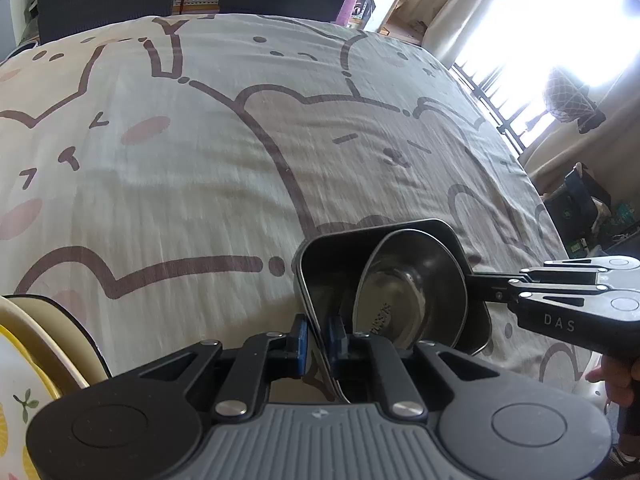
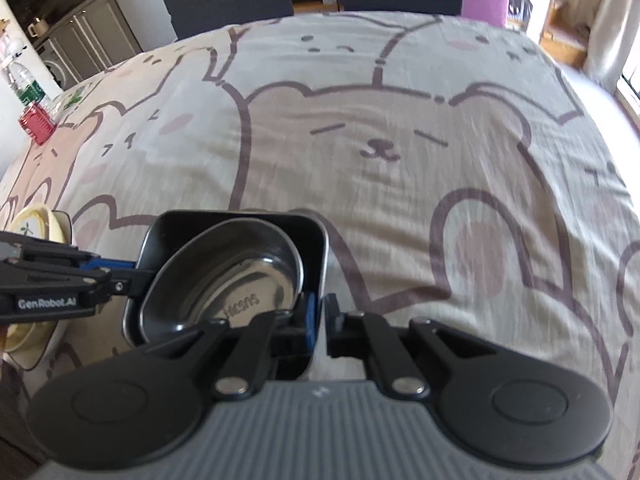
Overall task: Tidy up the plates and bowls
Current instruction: 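Grip the steel container stack rim with the right gripper while the left gripper holds its opposite rim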
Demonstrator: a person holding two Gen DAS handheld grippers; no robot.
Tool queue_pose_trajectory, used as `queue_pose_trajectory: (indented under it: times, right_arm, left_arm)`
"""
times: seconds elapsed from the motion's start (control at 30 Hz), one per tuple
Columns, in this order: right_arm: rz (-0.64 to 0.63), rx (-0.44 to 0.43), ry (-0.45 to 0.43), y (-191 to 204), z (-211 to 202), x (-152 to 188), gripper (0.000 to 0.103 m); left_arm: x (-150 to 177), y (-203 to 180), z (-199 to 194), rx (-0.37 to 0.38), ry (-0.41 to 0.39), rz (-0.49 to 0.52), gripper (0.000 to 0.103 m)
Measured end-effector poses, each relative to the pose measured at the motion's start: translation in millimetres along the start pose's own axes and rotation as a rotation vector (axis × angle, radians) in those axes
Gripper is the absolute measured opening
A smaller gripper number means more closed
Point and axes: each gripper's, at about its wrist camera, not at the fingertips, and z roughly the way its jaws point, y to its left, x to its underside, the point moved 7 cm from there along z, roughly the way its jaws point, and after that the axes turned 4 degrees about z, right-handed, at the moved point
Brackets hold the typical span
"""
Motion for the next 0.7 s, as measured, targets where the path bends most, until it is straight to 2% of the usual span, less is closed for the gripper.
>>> queue_pose_trajectory:
  times: [0.23, 0.53, 0.7]
  right_arm:
    - [0.033, -0.022, 0.026, -3.2, -0.3, -0.7, 0.004]
    - [0.010, 0.009, 0.044, 2.7, -2.1, 3.9, 0.004]
    - [0.020, -0.005, 0.018, 4.6, -13.2, 3.5, 0.005]
  left_arm:
    - [4.2, 0.8, 0.4, 0.008, 0.015, -0.018, 0.011]
    - [9.7, -0.8, -2.7, 0.007, 0.016, -0.049, 0.010]
    - [4.9, 1.1, -13.9, 0.017, -0.020, -0.065, 0.010]
